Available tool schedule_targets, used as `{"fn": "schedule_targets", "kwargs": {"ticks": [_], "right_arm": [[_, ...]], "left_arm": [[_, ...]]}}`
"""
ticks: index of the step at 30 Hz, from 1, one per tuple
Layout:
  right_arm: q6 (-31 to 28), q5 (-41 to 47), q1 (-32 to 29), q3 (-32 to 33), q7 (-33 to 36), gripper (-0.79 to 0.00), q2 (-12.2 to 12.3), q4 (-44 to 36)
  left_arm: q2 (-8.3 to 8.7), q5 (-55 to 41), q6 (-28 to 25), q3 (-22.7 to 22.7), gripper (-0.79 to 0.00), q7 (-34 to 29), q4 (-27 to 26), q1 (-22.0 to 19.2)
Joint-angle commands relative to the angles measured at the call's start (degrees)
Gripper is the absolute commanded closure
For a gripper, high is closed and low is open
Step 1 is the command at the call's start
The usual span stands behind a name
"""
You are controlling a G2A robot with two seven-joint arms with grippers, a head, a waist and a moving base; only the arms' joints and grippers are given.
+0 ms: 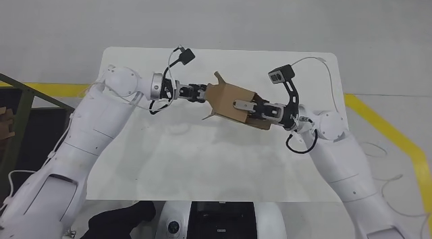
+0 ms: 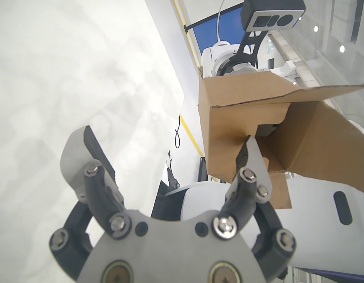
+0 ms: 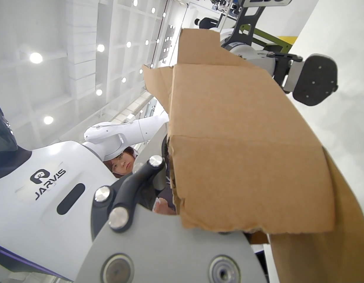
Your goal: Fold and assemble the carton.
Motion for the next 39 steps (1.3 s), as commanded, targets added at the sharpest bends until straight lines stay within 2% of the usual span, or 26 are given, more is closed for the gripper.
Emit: {"fn": "schedule_targets", "kwargs": {"ticks": [1,9,15,21,25,34,39], "right_arm": [[-0.1,0.4,-0.2,0.3,-0.2,0.0,0.0,0.1],[-0.4,2.1,-0.4,1.5,-0.2,0.0,0.2,0.9],[1.1,3.4,0.2,2.2,-1.1,0.0,0.2,2.7],[0.2,6.6,0.6,3.4,-2.7,0.0,0.1,4.7],[0.0,6.2,0.7,3.6,-4.1,0.0,0.0,5.0],[1.0,-1.4,0.2,1.2,-11.2,0.0,-0.5,2.6],[1.5,-2.7,-0.2,0.6,-11.1,0.0,-0.5,1.6]], "left_arm": [[0.09,0.0,-0.3,-0.3,-0.785,0.1,-0.1,0.2],[0.67,-0.1,-1.7,-2.4,-0.785,0.8,-1.1,1.9],[1.63,2.4,-6.0,-5.3,-0.785,1.7,-5.1,4.5],[2.34,4.9,-5.6,-6.5,-0.785,1.8,-7.8,7.2],[2.46,5.6,-5.5,-6.4,-0.785,1.8,-8.7,7.6],[2.26,5.9,-4.3,-5.5,-0.785,2.7,-9.4,6.5],[2.18,5.0,-4.0,-5.5,-0.785,3.4,-8.2,6.0]]}}
